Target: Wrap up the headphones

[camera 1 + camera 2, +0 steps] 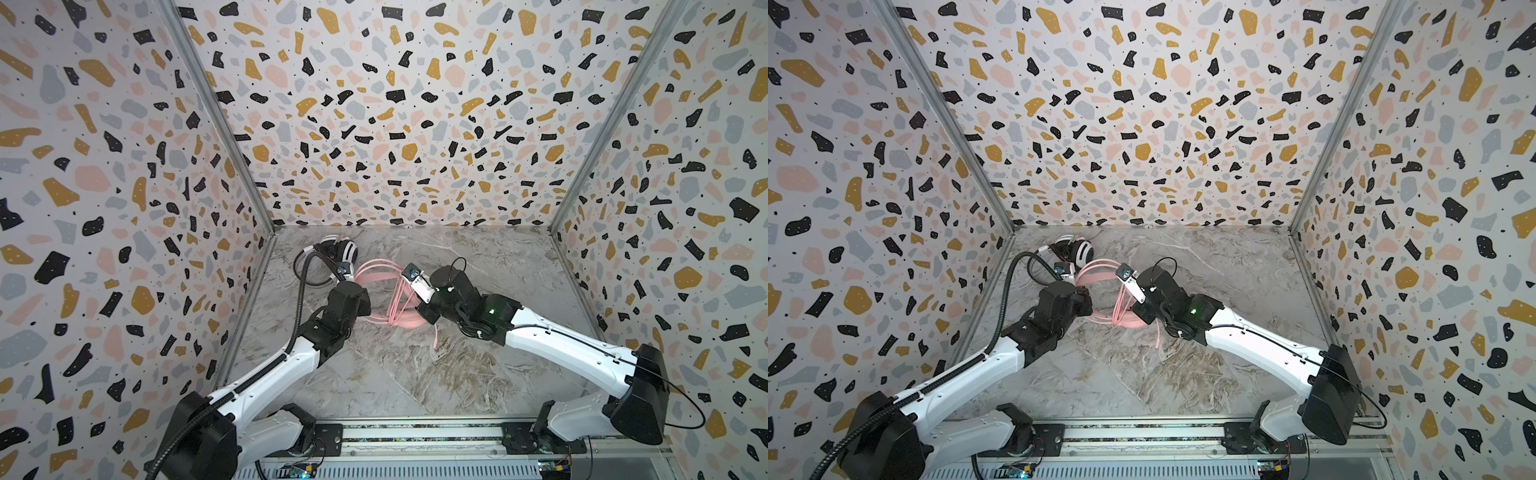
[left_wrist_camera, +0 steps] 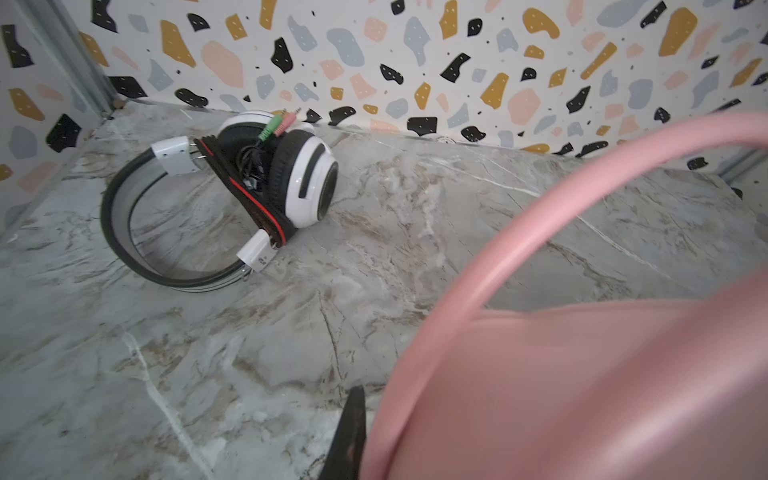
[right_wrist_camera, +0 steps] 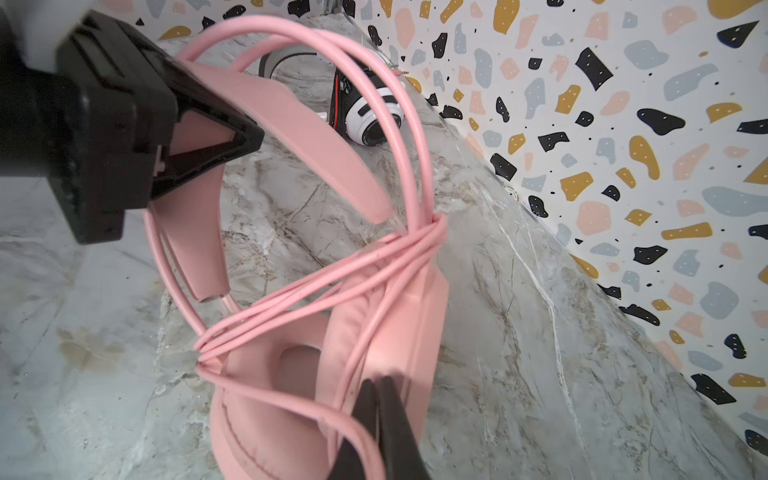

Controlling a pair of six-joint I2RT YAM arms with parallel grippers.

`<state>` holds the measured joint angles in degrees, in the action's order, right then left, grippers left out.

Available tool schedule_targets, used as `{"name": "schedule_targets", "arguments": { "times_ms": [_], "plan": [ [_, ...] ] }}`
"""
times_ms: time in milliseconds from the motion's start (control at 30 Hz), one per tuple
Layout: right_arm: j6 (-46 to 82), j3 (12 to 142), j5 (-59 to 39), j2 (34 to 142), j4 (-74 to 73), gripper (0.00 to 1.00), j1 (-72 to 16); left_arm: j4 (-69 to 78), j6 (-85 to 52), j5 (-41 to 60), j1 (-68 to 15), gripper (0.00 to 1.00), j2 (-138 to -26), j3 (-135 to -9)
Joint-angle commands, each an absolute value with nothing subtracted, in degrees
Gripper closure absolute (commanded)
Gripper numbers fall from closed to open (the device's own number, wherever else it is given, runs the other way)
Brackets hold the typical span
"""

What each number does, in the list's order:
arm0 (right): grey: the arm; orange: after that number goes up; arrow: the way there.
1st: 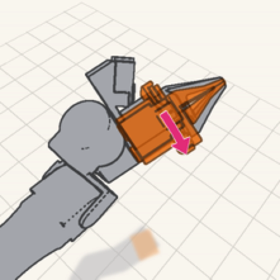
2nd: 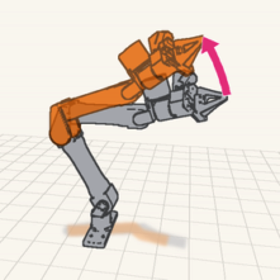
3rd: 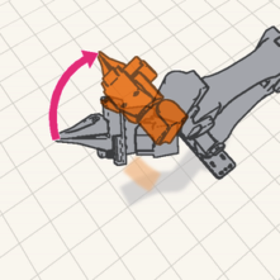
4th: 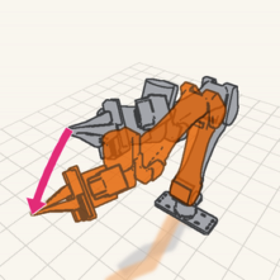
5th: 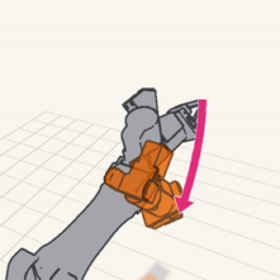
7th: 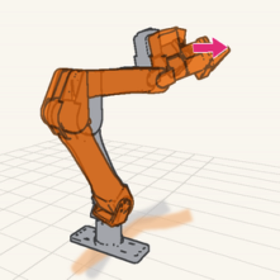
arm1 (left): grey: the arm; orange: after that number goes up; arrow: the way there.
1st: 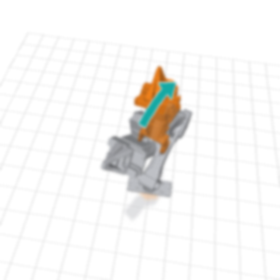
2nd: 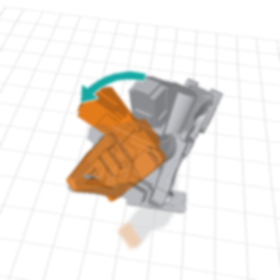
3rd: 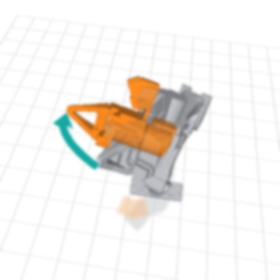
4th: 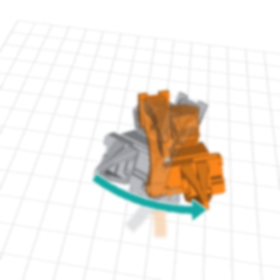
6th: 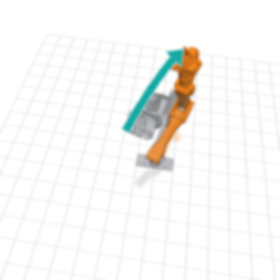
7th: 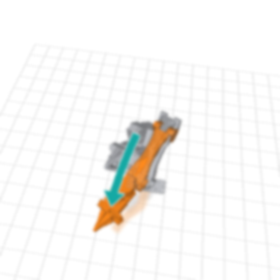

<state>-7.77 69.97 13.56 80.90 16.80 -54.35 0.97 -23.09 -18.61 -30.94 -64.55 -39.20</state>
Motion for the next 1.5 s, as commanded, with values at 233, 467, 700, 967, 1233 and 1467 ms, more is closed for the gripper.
{"name": "schedule_targets", "arguments": {
  "times_ms": [233,467,700,967,1233,1467],
  "plan": [
    [-9.0,74.1,16.6,80.0,15.4,0.88,-49.1,3.2,-14.2,-3.5,-31.2,1.0,-60.4,-37.3],
    [-7.9,72.0,12.4,79.5,13.6,0.88,-46.4,4.0,-15.4,-2.0,-31.2,1.0,-58.1,-36.8],
    [-5.6,68.9,8.9,81.0,11.2,0.88,-44.0,8.0,-16.7,4.1,-31.1,1.0,-57.4,-36.2],
    [-4.0,62.1,-5.2,80.8,3.6,0.84,-42.2,13.5,-20.3,15.4,-30.3,1.0,-58.0,-37.9],
    [-1.4,52.6,-15.4,75.3,-7.6,0.84,-37.9,15.7,-25.5,22.3,-27.6,1.0,-59.4,-40.1],
    [-0.6,52.0,-16.7,73.8,-8.2,0.82,-37.3,6.8,-23.5,20.7,-27.6,1.0,-62.5,-44.3]
  ]
}}
